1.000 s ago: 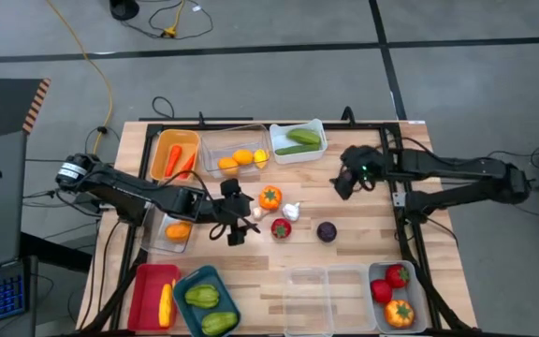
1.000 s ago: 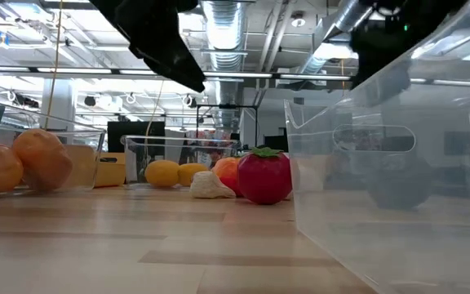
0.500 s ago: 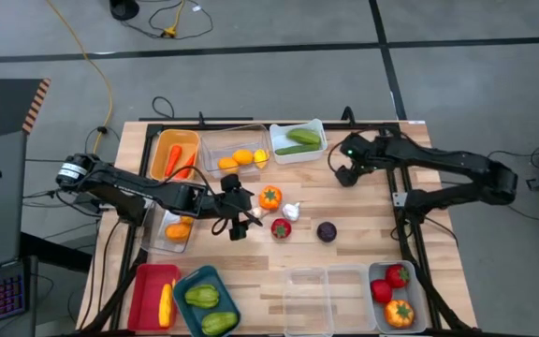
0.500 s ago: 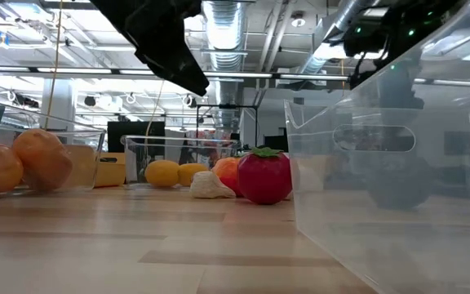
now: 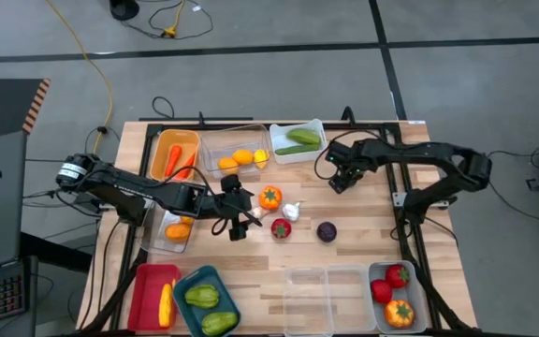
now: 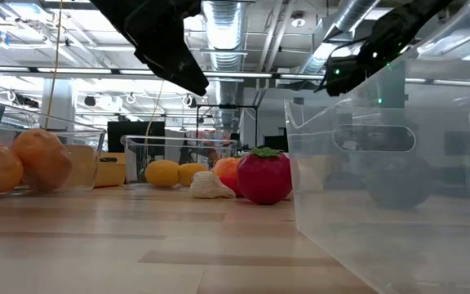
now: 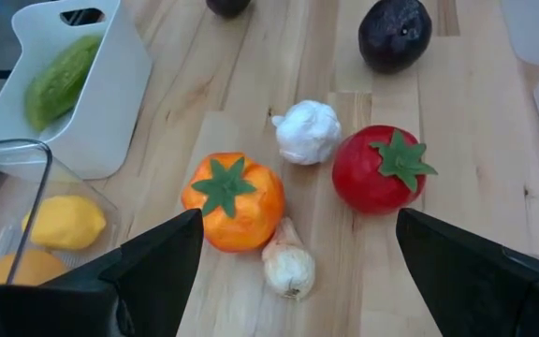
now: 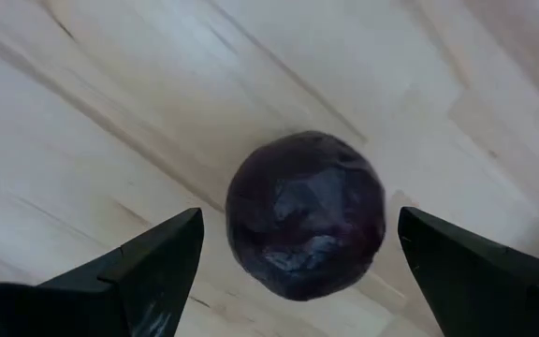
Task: Sort produce into baskets
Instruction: Put the top purple avocado into the bottom right transparent bin
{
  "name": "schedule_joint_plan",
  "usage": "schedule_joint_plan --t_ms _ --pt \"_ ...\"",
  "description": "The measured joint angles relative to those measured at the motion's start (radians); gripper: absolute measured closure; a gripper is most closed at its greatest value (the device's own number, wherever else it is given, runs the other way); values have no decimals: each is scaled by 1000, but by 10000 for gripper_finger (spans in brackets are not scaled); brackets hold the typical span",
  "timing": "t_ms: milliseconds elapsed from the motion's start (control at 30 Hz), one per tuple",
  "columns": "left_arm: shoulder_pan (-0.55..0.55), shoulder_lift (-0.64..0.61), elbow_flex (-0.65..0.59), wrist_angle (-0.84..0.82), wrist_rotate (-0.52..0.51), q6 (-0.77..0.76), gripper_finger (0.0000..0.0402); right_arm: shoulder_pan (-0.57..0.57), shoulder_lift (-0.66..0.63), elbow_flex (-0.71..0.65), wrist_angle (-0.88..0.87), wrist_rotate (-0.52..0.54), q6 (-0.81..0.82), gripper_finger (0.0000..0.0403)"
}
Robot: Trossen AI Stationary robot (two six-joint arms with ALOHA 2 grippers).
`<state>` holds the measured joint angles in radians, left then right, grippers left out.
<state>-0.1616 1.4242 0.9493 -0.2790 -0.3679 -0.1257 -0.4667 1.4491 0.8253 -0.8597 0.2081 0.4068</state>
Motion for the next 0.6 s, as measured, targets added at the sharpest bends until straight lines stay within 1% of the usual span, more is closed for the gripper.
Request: schedule_joint_plan --t_ms 167,267,433,500,600 --pt "0 0 0 0 0 0 59 0 62 0 5 0 1 25" --pt "0 0 0 0 0 0 59 2 77 0 19 0 3 51" --pt "0 0 0 0 0 0 59 1 77 0 26 0 4 109" --pt "0 0 0 0 0 0 59 1 77 0 25 0 3 121" --pt "0 0 0 0 -1 3 59 10 72 1 17 0 3 124"
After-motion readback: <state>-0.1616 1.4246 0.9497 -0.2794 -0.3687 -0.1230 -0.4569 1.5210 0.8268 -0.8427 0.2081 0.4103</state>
